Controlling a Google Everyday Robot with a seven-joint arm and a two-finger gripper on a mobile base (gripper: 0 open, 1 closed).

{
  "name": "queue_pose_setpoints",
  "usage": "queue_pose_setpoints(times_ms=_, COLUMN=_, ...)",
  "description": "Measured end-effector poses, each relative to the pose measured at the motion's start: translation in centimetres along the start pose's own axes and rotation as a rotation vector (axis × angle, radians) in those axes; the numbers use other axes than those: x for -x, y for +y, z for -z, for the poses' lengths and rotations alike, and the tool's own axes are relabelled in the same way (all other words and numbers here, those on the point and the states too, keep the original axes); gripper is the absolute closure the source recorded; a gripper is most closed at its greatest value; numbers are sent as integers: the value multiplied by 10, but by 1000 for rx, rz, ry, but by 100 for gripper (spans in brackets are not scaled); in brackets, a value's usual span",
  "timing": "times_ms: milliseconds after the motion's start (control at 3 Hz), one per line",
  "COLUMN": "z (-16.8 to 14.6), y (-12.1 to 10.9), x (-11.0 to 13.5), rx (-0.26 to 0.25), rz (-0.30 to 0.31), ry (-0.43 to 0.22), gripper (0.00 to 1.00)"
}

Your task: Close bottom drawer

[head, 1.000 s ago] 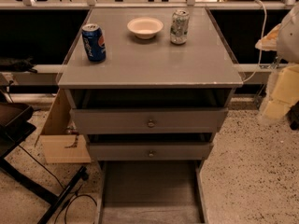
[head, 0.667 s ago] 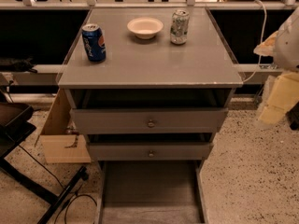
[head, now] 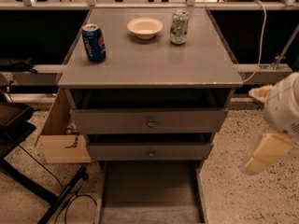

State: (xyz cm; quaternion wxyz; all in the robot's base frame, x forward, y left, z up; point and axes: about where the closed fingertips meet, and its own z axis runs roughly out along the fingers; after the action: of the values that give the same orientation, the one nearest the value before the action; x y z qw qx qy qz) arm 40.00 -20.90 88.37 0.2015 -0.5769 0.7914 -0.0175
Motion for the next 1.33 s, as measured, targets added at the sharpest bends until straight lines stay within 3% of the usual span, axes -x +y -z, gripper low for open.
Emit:
queue_pose_setpoints(times_ms=333, z=-87, y=41, x=-32, rx=24, rz=-45, ry=6, gripper=0)
queue_pose_setpoints(times_ms=1000, z=-244, y=109, x=-99, rx=143, rz=-139, ry=143, gripper=0)
queue_pose_setpoints(times_ms=1333, z=-249, y=111, x=-103, rx=144, rz=-191, ry=156, gripper=0)
